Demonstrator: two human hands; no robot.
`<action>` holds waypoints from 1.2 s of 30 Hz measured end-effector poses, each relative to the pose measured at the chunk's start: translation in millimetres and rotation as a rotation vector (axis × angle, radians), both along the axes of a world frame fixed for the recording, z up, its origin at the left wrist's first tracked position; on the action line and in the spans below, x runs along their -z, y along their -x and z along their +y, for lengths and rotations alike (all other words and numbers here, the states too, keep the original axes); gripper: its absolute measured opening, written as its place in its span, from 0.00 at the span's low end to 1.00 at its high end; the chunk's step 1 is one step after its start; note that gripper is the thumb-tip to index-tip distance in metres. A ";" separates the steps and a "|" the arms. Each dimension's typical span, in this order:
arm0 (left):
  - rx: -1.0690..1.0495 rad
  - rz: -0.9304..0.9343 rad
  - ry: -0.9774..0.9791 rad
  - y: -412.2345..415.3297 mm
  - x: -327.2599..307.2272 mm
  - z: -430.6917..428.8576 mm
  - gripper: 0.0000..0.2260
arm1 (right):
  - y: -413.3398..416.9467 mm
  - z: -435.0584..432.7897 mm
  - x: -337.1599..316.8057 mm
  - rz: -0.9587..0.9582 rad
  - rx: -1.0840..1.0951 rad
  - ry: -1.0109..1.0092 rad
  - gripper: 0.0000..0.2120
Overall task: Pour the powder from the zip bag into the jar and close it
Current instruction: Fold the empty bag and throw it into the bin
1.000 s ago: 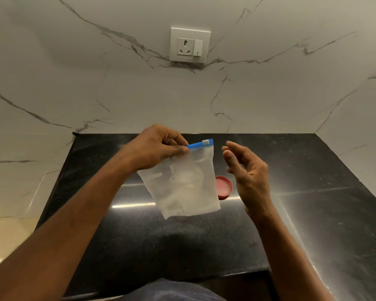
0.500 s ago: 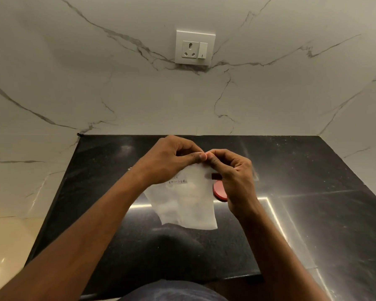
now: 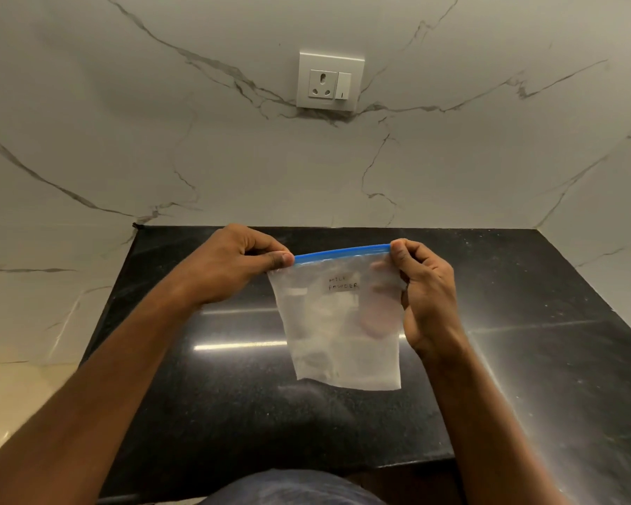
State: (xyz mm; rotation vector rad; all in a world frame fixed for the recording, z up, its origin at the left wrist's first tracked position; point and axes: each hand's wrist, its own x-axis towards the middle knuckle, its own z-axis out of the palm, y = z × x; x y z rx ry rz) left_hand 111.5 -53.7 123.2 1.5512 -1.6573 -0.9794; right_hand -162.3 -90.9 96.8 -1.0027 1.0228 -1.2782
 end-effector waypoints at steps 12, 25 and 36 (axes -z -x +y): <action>-0.084 0.605 -0.189 28.5 58.9 23.8 0.16 | -11.3 -1.6 2.8 -0.208 -0.094 -0.208 0.19; -0.088 0.867 -0.347 9.2 60.7 27.2 0.17 | 0.2 20.9 40.6 0.100 -0.491 -0.169 0.15; 0.109 1.053 -0.319 -11.4 89.2 38.1 0.33 | -12.0 28.0 56.2 -0.262 -0.162 -0.428 0.19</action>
